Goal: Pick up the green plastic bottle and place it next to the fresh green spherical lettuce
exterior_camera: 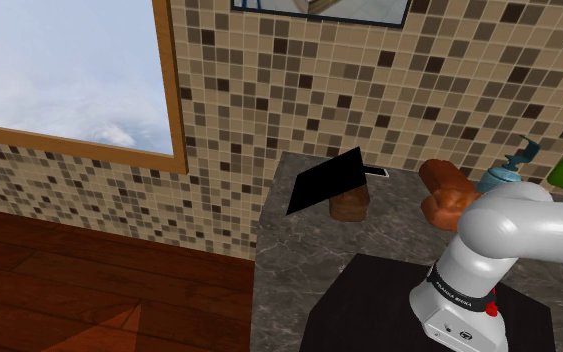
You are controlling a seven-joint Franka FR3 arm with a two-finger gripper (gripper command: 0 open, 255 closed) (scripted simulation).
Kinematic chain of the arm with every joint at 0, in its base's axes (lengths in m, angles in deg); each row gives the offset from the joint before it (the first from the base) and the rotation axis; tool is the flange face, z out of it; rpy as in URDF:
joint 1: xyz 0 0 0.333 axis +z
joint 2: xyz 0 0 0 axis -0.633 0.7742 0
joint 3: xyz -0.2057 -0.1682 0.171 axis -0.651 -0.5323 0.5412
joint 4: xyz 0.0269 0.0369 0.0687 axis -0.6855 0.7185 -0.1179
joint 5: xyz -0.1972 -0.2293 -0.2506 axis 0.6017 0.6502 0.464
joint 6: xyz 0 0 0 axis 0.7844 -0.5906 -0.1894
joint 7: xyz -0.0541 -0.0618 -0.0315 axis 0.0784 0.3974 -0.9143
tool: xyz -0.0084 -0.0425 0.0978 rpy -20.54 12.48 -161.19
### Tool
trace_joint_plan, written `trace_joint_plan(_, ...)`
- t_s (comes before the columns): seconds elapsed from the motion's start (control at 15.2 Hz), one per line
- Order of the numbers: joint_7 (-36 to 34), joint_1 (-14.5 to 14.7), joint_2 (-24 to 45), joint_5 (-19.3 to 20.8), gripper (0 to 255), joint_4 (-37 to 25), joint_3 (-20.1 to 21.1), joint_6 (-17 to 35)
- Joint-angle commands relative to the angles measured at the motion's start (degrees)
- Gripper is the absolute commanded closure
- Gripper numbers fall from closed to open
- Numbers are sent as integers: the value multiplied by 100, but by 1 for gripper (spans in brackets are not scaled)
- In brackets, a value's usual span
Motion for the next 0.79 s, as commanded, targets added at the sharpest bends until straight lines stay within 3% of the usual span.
trace_joint_plan(0.0,-42,-44,-137,31,255,207,-26,68)
trace_joint_plan(0.73,-226,-258,-829,286,255,1263,-283,446)
